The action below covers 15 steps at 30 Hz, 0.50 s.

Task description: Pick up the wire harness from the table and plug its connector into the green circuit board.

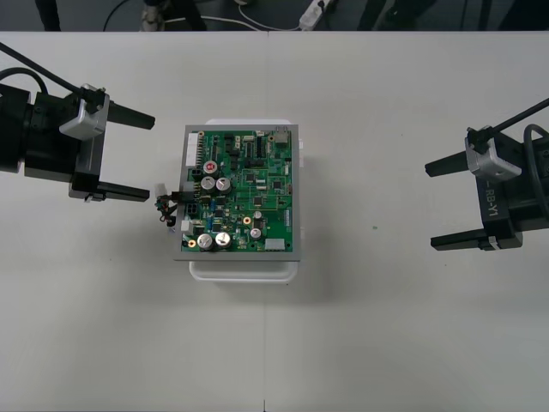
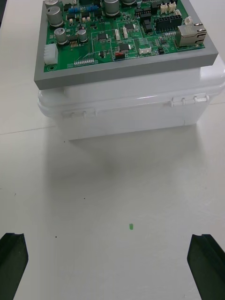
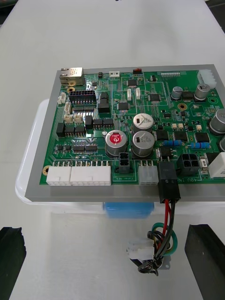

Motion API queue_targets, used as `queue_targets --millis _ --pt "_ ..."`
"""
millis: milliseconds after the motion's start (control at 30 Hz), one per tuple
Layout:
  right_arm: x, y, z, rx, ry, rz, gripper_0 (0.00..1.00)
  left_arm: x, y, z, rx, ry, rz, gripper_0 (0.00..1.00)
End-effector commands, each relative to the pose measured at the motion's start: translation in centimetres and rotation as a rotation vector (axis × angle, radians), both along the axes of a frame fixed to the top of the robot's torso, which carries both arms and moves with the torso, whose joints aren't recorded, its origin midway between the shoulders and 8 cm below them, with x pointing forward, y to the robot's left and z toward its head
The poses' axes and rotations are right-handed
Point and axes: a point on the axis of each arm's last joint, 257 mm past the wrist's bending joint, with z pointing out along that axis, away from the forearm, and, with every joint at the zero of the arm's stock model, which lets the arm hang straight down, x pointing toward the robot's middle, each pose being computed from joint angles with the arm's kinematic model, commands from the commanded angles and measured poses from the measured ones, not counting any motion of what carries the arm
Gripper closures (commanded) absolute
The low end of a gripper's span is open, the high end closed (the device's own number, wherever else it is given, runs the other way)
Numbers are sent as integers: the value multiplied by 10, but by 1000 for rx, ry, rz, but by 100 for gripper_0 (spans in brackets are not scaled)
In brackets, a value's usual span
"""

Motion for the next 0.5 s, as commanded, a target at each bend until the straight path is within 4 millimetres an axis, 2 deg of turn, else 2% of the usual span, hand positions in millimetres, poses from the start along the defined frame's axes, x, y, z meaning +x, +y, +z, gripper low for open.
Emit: queue_targets --millis 33,500 --pt "0 -2 8 -2 -50 4 0 -5 9 5 5 19 5 0" --pt "0 -2 8 -2 -50 4 0 -5 9 5 5 19 5 0"
